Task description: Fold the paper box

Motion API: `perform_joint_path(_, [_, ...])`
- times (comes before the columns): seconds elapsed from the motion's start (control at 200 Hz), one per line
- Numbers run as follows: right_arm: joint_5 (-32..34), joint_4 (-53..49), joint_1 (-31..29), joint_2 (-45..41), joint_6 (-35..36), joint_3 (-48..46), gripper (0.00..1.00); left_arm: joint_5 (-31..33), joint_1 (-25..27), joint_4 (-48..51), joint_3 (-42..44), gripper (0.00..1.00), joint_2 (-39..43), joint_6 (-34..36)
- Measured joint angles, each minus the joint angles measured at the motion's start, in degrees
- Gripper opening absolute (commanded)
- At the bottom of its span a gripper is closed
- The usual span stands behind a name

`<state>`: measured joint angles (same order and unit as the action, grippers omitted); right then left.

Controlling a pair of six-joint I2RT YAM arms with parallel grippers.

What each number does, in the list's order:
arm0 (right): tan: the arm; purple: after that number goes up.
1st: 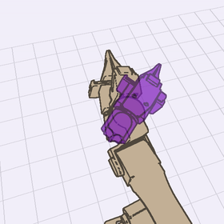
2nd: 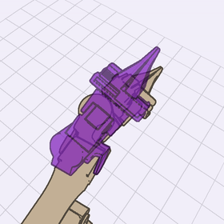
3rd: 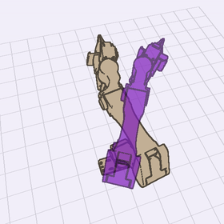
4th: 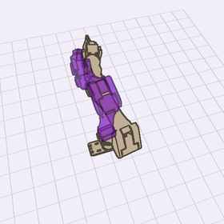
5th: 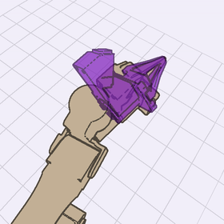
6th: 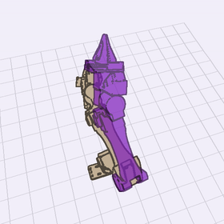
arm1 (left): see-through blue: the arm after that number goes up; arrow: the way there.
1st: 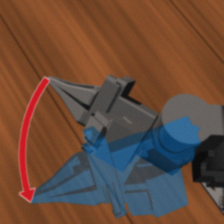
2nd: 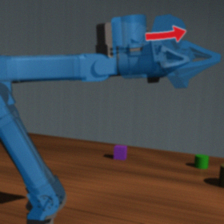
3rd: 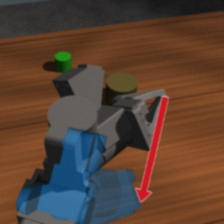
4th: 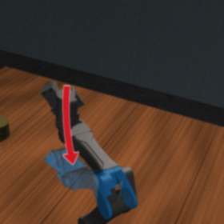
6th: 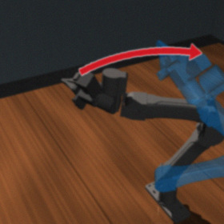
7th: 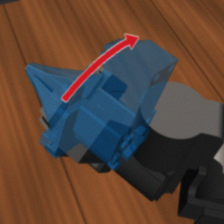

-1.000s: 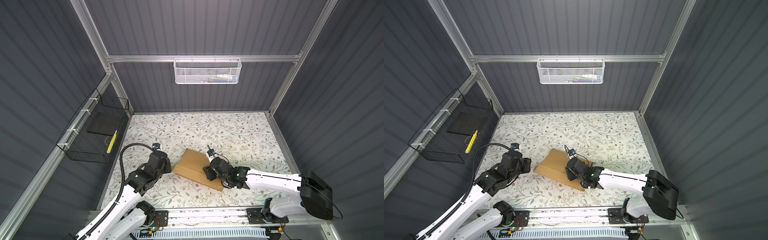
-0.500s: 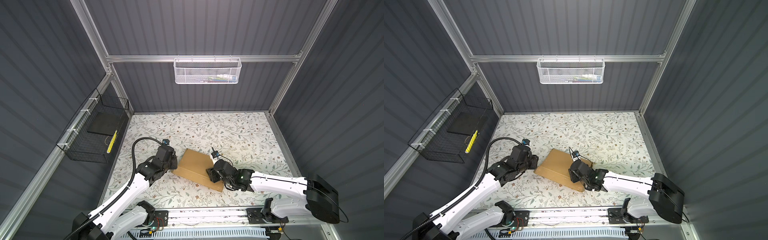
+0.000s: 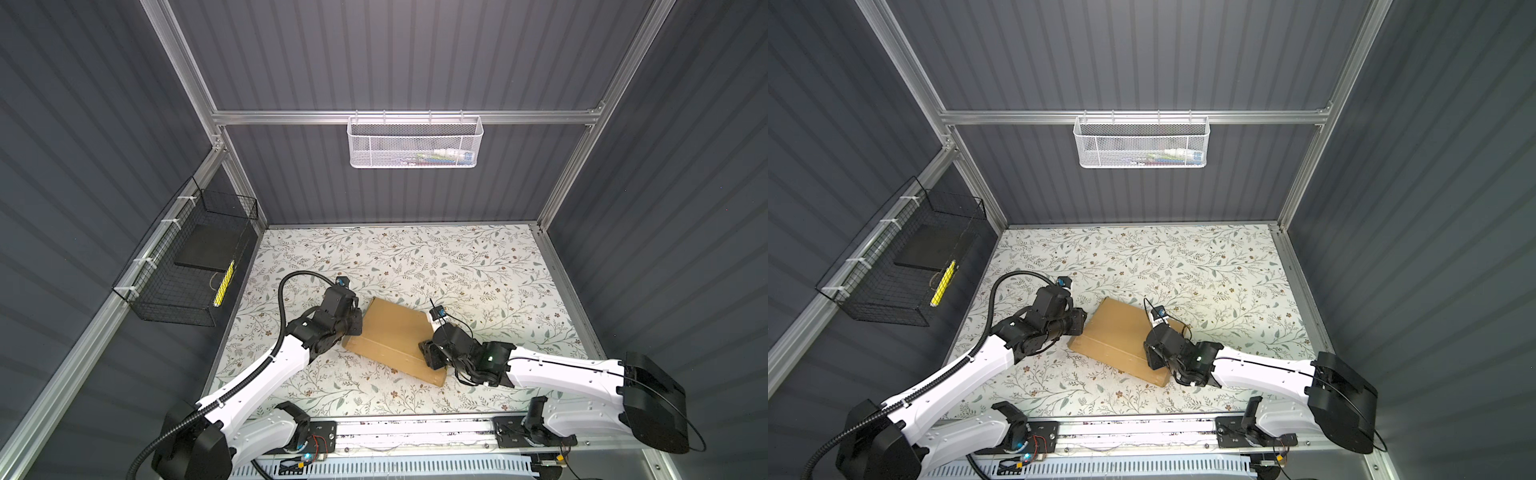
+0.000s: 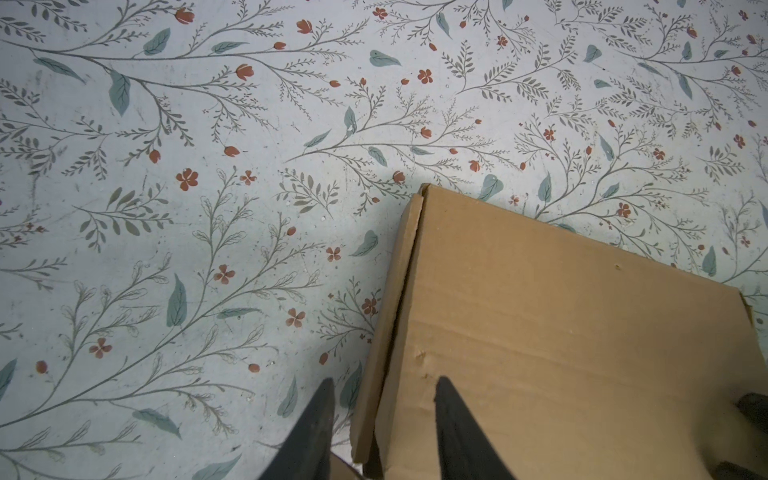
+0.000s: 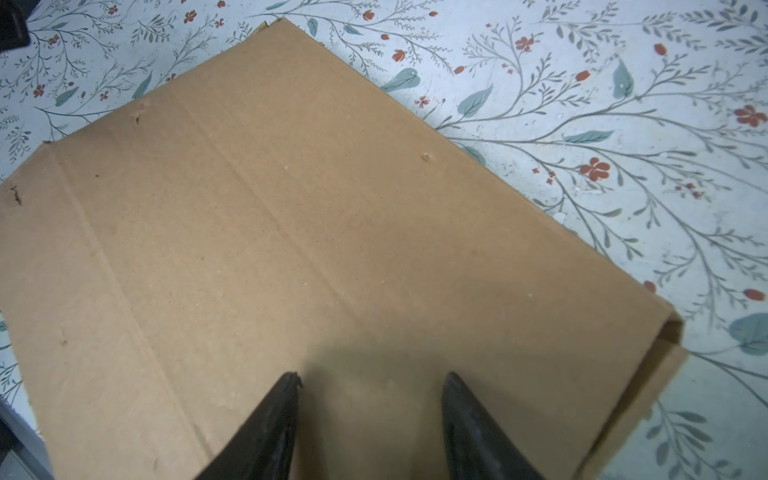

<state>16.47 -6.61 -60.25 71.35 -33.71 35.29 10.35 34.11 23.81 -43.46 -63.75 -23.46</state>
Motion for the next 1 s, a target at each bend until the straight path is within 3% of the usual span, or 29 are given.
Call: perform_joint_path(1.001, [0.50,-1.75,0.00,-0.09,-2.47,-1.90,0.56,-3.58,0.00,-7.39,9.49,0.37,-4.00,-1.90])
